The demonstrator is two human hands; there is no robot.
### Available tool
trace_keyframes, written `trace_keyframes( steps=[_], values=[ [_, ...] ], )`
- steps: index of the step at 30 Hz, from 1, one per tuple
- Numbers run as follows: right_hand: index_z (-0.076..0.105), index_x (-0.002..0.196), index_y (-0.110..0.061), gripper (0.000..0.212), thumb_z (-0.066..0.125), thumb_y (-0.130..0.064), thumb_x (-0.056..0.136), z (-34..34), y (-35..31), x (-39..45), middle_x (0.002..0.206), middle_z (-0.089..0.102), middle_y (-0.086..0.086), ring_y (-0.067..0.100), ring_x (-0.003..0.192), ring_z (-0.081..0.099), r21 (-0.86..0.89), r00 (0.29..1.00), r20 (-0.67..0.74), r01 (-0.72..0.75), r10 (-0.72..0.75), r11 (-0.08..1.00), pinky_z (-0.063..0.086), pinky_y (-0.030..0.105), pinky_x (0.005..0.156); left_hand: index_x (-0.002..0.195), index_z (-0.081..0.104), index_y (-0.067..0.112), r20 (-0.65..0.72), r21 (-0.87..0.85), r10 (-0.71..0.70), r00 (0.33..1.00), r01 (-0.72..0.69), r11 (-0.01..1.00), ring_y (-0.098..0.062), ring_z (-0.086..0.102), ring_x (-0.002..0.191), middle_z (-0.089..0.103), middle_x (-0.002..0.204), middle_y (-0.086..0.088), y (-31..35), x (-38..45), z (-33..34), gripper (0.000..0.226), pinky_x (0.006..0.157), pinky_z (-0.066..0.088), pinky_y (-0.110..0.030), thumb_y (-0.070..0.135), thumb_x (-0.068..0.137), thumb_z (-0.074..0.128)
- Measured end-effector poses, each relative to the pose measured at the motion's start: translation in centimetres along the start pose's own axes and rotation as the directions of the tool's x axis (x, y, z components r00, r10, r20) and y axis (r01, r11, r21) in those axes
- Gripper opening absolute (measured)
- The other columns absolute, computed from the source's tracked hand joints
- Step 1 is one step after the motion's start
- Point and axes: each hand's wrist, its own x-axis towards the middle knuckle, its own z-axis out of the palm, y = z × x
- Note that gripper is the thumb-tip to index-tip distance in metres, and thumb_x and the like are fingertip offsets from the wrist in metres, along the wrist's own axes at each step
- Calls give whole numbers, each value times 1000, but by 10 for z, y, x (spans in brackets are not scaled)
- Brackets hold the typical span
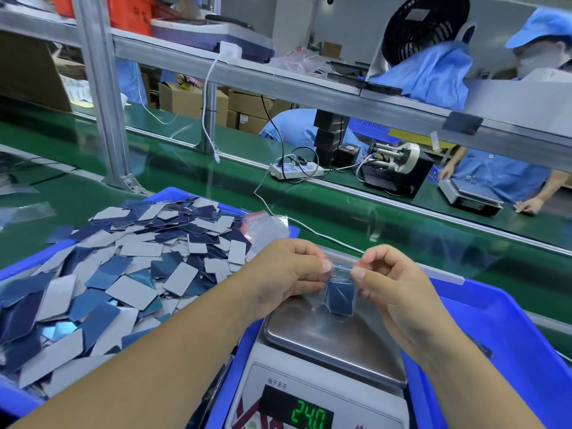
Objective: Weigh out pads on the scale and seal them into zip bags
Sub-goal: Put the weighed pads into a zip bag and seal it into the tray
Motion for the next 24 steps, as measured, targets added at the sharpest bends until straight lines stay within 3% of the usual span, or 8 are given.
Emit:
trace_keyframes(
  steps=[7,10,14,18,24],
  values=[
    [57,71,-18,37,62,16,82,4,1,-1,69,57,4,16,63,48,19,999,-18,46,-46,999,38,31,66,66,61,18,34,42,15,999,-17,999,-14,62,66,61,75,-6,-1,-1,10,12,66,54,-21,13,69,72],
    [56,72,-17,36,62,16,83,5,2,-1,66,55,4,15,61,48,20,999,-5,41,-41,999,42,27,63,62,63,23,27,108,37,999,-40,993,-15,58,68,58,70,-2,-3,0,12,13,68,51,-23,19,70,73],
    [57,72,-17,32,64,13,83,5,0,-2,70,51,9,18,62,46,48,1000,6,9,-9,999,38,30,63,61,66,24,6,149,74,997,-74,986,-24,53,79,57,74,-8,-5,1,11,12,78,45,-38,23,71,73],
    [59,72,-18,33,65,12,83,5,0,-2,72,50,12,21,65,42,42,1000,5,8,-9,999,35,35,65,64,67,26,29,169,93,995,-97,981,-22,53,76,58,75,-6,-4,0,9,11,79,45,-37,23,72,74],
    [56,70,-21,39,65,15,81,4,-1,-3,64,57,2,15,59,50,35,998,29,52,-53,998,39,30,62,66,66,26,42,166,107,993,-113,980,-18,53,71,58,74,-5,-4,-2,11,10,77,46,-34,22,72,73]
  ],
)
